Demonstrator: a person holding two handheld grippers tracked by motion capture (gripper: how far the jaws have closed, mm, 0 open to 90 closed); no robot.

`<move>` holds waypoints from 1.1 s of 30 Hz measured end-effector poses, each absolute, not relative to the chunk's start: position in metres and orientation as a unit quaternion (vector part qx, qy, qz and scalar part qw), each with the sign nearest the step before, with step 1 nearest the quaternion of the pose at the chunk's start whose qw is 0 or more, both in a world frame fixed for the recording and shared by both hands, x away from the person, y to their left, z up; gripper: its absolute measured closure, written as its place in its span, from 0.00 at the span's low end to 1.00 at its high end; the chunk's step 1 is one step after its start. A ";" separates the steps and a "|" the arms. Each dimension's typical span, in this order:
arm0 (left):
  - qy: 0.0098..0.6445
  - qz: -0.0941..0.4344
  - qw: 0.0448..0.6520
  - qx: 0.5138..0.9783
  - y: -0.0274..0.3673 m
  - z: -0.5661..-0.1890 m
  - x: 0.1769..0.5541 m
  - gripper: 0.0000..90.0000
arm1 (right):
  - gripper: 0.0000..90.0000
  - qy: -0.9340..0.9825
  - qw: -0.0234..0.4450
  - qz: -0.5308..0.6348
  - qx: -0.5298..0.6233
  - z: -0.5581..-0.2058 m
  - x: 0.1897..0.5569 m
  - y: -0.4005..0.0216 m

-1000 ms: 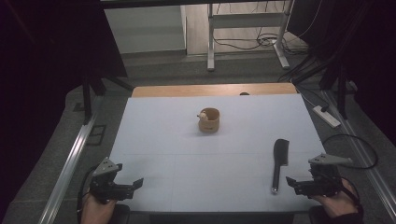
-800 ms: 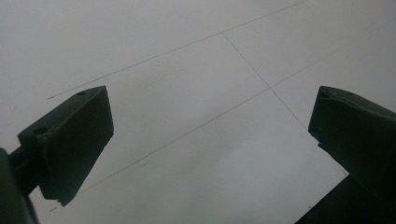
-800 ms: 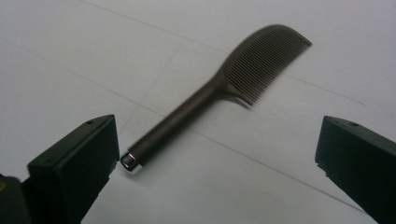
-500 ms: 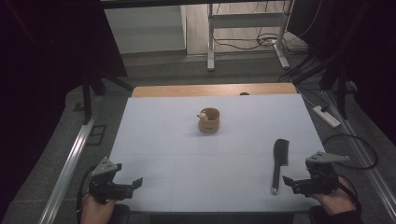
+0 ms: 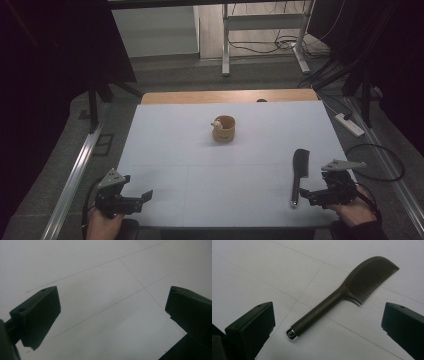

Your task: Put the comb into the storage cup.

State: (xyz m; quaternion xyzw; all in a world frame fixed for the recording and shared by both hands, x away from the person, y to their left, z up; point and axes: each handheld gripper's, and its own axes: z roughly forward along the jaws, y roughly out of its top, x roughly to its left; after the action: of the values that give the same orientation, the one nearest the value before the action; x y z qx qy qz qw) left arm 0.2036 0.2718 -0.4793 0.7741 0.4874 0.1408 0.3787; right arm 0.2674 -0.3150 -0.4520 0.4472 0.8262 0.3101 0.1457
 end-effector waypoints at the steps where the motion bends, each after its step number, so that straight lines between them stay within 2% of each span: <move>1: 0.487 0.141 0.379 0.774 0.272 -0.479 0.204 0.01 | 0.00 0.828 0.145 0.308 0.446 -0.452 0.268 -0.314; 33: 0.488 0.140 0.379 0.774 0.272 -0.479 0.204 0.01 | 0.00 0.852 0.135 0.272 0.426 -0.461 0.293 -0.282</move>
State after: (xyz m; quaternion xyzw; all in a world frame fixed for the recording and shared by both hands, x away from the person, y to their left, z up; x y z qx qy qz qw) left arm 0.2041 0.2721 -0.4794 0.7738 0.4882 0.1397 0.3786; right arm 0.2929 -0.2820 -0.4606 0.4257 0.8524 0.2718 0.1355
